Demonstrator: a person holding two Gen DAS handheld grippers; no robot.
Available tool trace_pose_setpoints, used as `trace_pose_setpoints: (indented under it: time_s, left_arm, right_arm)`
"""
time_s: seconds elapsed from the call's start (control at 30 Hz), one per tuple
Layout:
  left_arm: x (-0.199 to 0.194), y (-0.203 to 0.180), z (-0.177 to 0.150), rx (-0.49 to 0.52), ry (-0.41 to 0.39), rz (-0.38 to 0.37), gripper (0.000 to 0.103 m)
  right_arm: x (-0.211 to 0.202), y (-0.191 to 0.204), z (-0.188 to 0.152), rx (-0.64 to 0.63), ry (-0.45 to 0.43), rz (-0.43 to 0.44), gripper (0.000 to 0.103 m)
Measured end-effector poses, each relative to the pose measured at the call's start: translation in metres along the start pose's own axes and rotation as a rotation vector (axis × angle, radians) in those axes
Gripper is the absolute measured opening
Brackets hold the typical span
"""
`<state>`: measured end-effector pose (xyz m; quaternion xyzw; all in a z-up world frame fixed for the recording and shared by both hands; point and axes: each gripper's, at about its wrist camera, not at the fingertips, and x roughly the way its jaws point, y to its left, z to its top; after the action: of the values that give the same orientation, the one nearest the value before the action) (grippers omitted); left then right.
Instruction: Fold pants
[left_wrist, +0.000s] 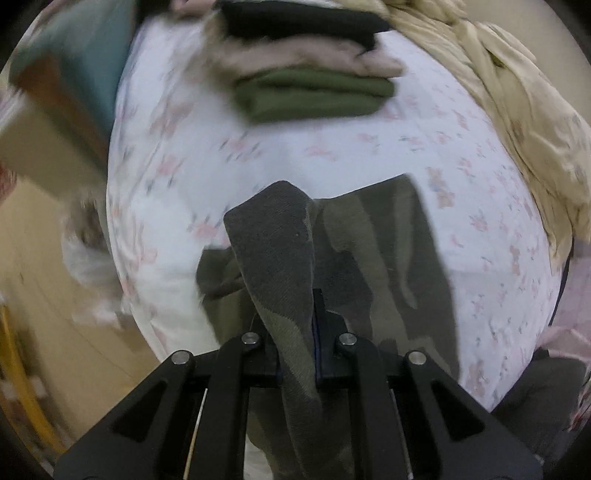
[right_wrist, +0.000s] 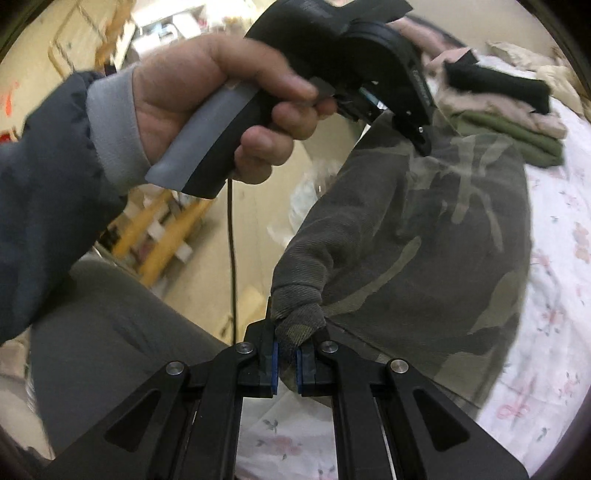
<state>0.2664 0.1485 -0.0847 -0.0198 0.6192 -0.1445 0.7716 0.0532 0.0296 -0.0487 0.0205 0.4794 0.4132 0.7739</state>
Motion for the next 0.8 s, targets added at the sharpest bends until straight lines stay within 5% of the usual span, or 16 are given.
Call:
trace_pose_setpoints:
  time_s: [0.07,0.13,0.2,0.37,0.47,0.53,0.6,0.7,0.8]
  left_arm:
    - [0.020,0.017,-0.008,-0.045,0.015,0.000,0.018]
    - [0.034,0.032,-0.013,-0.086,0.012,0.023,0.039]
    - [0.035,0.047,-0.013,-0.129,-0.004,0.097,0.048]
    - [-0.015,0.068,-0.021,-0.183,-0.181,0.254,0.046]
    - [-0.032,0.062,-0.028,-0.143,-0.237,0.107,0.046]
    - [-0.020,0.050,-0.032,-0.101,-0.170,-0.036,0.046]
    - [0.003,0.038,-0.037,-0.052,-0.072,-0.070,0.046]
    - [0.041,0.023,-0.050,0.056,0.031,0.090,0.050]
    - [0.052,0.032,-0.053,0.004,0.069,0.084,0.051]
  right_arm:
    - [0.027,0.003,0.000,-0.005,0.059,-0.021,0.006]
    - [0.056,0.004,-0.004,-0.007,0.125,-0.056,0.006]
    - [0.074,0.001,-0.010,0.019,0.160,-0.072,0.007]
    - [0.078,-0.013,-0.018,0.088,0.140,-0.058,0.019]
    - [0.073,-0.007,-0.027,0.093,0.134,-0.022,0.033]
    - [0.074,0.000,-0.034,0.078,0.162,0.039,0.033]
    - [0.071,0.000,-0.037,0.085,0.182,0.086,0.033]
    - [0.044,-0.002,-0.044,0.091,0.166,0.112,0.033]
    - [-0.008,-0.025,-0.051,0.176,0.043,0.097,0.037]
